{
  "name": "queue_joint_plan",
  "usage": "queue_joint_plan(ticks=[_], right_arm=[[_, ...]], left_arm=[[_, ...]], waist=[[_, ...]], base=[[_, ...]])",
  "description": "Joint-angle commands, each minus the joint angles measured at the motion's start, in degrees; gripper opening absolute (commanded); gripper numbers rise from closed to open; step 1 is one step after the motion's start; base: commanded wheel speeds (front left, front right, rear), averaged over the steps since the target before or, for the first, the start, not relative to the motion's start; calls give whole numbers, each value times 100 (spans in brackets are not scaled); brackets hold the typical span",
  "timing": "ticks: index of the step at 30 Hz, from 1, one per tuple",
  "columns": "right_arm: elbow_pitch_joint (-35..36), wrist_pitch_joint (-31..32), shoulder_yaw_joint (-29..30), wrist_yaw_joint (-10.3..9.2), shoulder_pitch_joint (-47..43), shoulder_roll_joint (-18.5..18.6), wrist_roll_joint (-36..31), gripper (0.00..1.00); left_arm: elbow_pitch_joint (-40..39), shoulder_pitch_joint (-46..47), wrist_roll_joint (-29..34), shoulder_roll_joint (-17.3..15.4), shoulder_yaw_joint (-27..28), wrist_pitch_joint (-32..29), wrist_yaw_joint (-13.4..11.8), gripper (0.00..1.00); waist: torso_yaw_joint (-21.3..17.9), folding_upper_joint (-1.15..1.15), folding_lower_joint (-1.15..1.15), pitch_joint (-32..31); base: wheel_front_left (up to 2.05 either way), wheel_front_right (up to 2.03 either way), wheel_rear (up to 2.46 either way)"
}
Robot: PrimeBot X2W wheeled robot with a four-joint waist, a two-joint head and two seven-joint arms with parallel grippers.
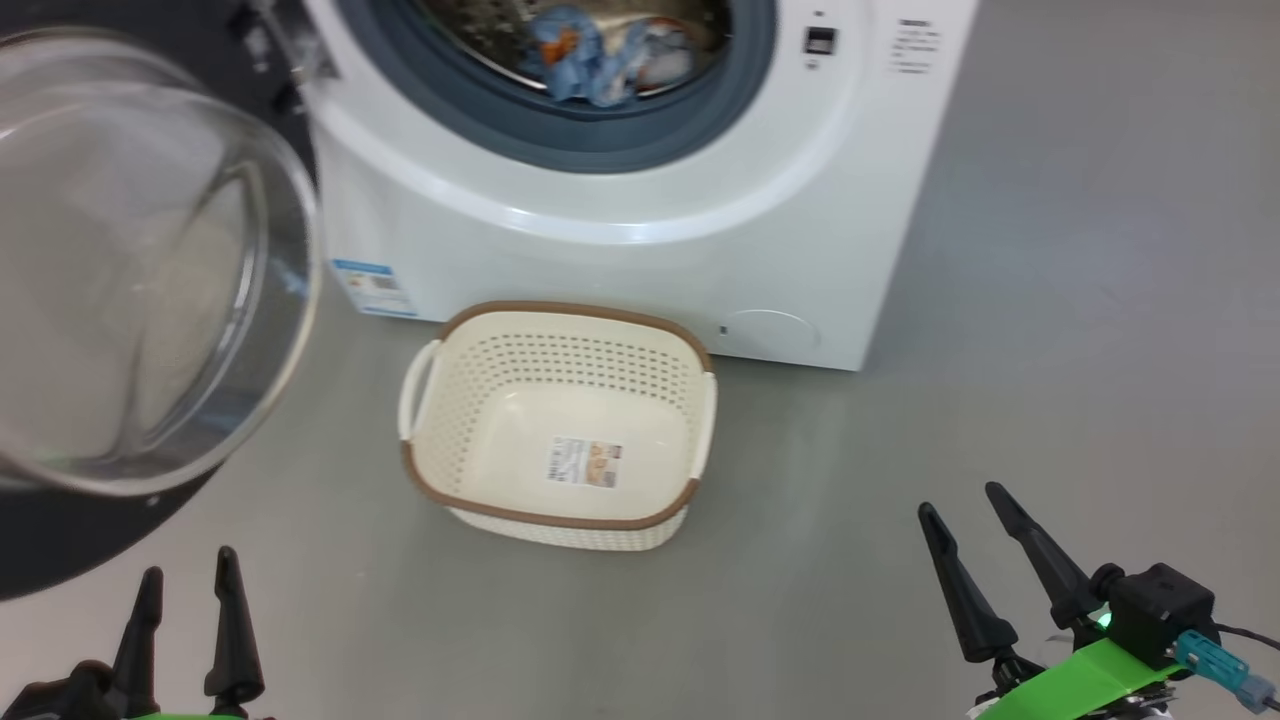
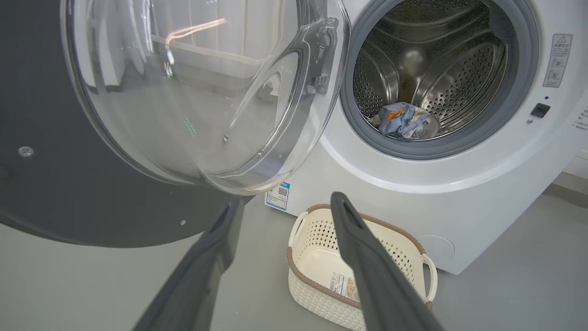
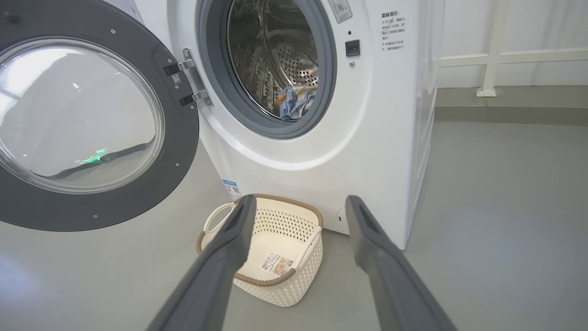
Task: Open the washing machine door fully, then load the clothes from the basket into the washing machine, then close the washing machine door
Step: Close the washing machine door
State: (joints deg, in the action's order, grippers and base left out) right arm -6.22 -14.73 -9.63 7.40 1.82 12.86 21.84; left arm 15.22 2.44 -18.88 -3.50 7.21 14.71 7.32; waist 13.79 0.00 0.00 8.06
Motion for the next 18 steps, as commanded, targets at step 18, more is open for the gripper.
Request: queue_joint_plan(ticks=[18], right_arm=[[-177, -27, -1001, 9, 546, 346, 256, 100]], left_arm=[[-109, -380, -144, 50, 354, 29, 17, 100]], waist=[[1560, 0, 0, -242]], base=[[0, 0, 0]])
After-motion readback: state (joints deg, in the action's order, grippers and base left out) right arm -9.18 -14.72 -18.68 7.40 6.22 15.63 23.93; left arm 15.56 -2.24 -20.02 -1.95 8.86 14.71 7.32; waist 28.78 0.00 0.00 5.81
